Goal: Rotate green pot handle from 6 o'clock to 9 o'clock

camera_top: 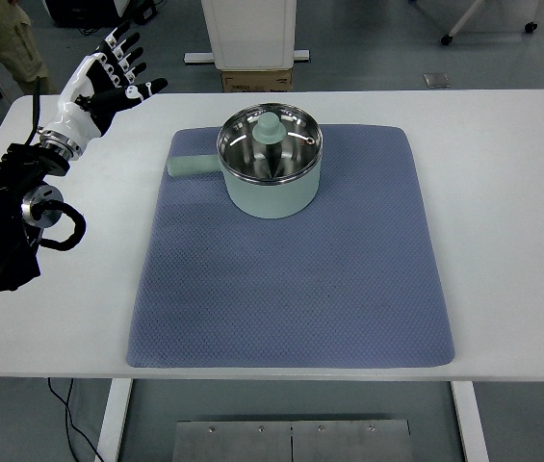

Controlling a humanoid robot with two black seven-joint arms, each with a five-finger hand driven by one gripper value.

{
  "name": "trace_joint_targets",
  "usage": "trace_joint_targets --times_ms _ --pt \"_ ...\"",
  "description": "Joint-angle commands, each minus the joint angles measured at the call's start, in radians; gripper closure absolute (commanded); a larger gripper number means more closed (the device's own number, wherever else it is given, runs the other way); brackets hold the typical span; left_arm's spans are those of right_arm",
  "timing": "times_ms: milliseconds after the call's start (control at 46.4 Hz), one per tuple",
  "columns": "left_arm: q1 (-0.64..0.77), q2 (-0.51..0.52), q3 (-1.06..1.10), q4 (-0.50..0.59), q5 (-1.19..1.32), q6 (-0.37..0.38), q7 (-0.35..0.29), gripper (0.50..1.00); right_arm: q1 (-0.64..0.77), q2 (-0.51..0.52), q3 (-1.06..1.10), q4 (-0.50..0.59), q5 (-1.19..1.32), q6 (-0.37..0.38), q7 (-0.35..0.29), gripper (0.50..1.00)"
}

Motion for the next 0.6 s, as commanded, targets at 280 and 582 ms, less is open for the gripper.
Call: trace_joint_targets --times_ms 280,582 --pt "0.057 -0.024 -0.157 -0.106 -0.041 0.006 0.000 0.500 0.000 0.000 0.000 0.000 0.000 0.000 0.000 0.500" --pt "0.086 -0.039 -0.211 -0.150 -0.041 0.029 0.000 0.500 0.000 0.000 0.000 0.000 0.000 0.000 0.000 0.500"
